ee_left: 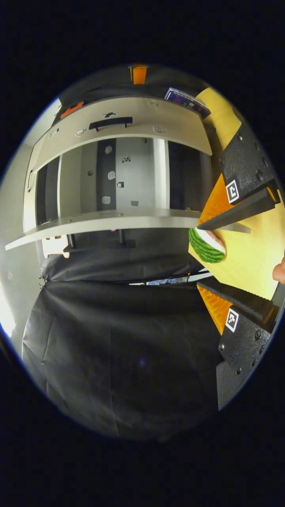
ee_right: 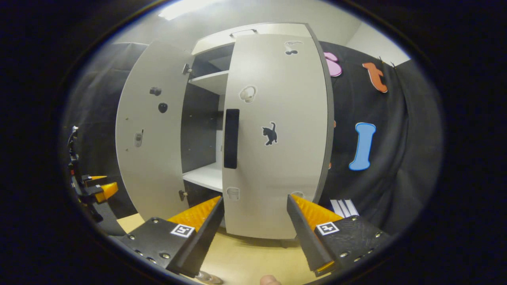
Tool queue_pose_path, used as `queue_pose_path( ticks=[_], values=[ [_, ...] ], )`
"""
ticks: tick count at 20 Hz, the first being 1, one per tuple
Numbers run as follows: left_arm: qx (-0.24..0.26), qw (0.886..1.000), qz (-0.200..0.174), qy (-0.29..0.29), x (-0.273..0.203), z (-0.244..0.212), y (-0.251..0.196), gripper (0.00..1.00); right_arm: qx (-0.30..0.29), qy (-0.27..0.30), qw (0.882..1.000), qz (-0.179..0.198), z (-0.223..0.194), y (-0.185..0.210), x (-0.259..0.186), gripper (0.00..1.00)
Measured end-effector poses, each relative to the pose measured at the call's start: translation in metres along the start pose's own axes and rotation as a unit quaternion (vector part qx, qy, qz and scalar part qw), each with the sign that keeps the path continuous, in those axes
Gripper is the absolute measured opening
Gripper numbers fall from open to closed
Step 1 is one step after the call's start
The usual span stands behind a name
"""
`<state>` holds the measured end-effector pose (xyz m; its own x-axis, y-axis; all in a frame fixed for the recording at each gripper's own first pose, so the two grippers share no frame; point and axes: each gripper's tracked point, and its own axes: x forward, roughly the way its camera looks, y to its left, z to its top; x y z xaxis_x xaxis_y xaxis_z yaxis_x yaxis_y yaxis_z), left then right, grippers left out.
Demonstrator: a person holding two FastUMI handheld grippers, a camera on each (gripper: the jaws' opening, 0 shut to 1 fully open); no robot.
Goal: Grasp the bottle in the cabinet with the left hand and place it on the coaster, then close the right door with the right hand and the left door with the left hand.
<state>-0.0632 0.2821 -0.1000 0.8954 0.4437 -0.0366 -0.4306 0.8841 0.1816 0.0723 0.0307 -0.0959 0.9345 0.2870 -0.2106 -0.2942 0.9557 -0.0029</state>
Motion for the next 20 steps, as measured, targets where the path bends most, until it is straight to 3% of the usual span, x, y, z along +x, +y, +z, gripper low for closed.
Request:
queue_pose_path(
  ticks=[2,3,5,7,8,9,13,15,16,20],
  values=[
    [0.008,1.000,0.006,-0.009,0.004,0.006,0.004,0.77,0.007,0.002,1.000,-0.006,-0.002,-0.003,-0.006,0.94],
    [0.011,1.000,0.006,-0.013,0.008,0.009,0.004,0.81,0.008,0.002,1.000,-0.009,-0.002,-0.004,-0.008,0.94],
    [0.015,1.000,0.003,-0.019,0.014,0.014,0.002,0.81,0.010,0.001,1.000,-0.015,-0.001,-0.005,-0.010,0.94],
    [0.014,1.000,-0.011,-0.022,0.018,0.016,-0.003,0.77,0.010,0.001,1.000,-0.019,-0.002,-0.006,-0.011,0.93],
    [0.009,1.000,-0.015,-0.024,0.017,0.018,-0.006,0.81,0.009,0.002,1.000,-0.020,-0.003,-0.007,-0.012,0.93],
    [0.002,0.999,-0.023,-0.024,0.020,0.018,-0.007,0.77,0.008,0.004,1.000,-0.021,-0.004,-0.007,-0.013,0.94],
    [-0.060,0.996,-0.058,-0.015,0.019,0.016,-0.013,0.78,0.006,0.006,1.000,-0.026,-0.007,-0.007,-0.016,0.93],
    [-0.049,0.997,-0.062,-0.017,0.020,0.014,-0.015,0.76,0.008,0.005,1.000,-0.027,-0.007,-0.011,-0.017,0.94],
    [-0.044,0.997,-0.065,-0.017,0.018,0.016,-0.016,0.81,0.009,0.005,1.000,-0.027,-0.007,-0.012,-0.017,0.94],
    [-0.055,0.995,-0.083,-0.016,0.014,0.017,-0.029,0.82,0.020,0.003,1.000,-0.024,-0.005,-0.011,-0.013,0.94]
  ],
)
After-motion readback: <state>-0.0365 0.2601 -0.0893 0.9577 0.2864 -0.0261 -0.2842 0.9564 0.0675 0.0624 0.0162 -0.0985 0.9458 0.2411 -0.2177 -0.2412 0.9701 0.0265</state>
